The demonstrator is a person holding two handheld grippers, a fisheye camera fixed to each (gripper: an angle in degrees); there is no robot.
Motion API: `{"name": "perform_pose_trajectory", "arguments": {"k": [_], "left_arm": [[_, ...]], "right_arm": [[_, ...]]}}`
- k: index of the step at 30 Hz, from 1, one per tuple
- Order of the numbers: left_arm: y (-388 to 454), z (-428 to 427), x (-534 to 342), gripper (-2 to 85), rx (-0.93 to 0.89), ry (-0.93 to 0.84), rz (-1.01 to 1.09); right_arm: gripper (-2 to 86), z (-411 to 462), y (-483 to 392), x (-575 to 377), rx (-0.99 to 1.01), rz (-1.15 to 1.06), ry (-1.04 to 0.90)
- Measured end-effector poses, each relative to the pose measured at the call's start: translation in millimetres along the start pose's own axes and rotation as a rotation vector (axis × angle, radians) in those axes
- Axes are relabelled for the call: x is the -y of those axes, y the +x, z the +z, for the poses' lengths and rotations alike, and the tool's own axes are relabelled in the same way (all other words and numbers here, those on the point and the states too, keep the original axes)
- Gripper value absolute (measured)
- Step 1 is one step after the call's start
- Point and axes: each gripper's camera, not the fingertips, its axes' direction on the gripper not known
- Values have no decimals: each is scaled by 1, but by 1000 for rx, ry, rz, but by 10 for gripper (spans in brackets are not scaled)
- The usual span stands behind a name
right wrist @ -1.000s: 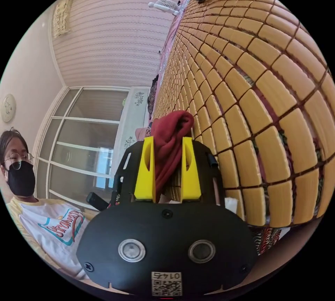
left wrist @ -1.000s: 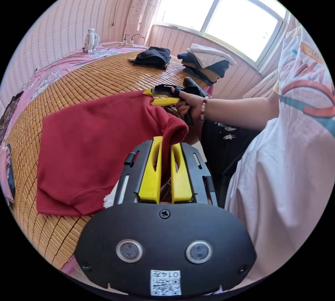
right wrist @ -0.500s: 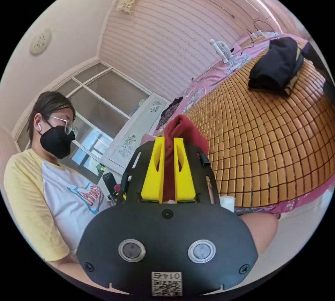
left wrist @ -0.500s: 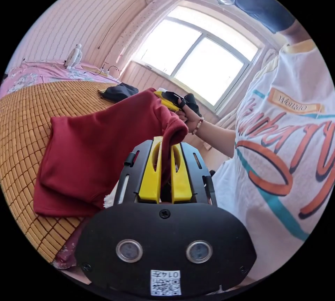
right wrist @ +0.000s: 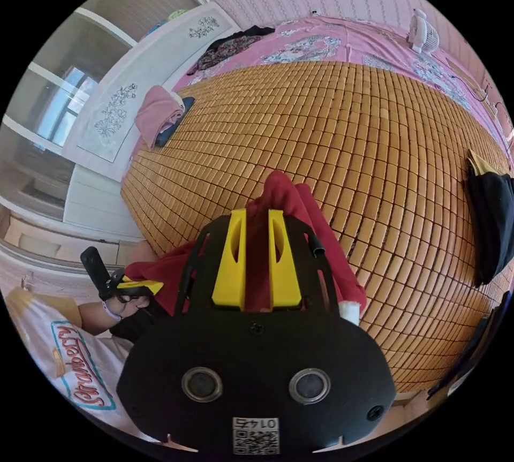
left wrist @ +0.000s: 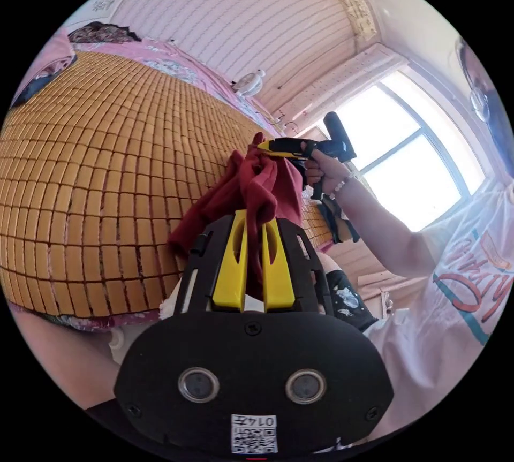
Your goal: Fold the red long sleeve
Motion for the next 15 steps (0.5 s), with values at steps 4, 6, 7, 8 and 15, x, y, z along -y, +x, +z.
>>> {"name": "perform_pose_trajectory", "arguments": {"k": [4, 6, 7, 8, 15], "left_arm": [[-24, 14, 5, 39, -22, -64, -126], [-29, 13, 4, 40, -62, -53, -149], [-31, 12, 4, 41, -91, -47, -163], [-32, 11, 4, 41, -100, -47, -168], [-2, -31, 7, 49, 64, -39, -61]], "right_arm": [[36, -30, -28, 3, 48, -101, 128], [22, -61, -48, -11, 0, -199, 243], [18, -65, -52, -14, -14, -222, 251], [11, -65, -58, -18, -42, -252, 227], [-3, 7, -66, 14, -179, -339, -22]]}}
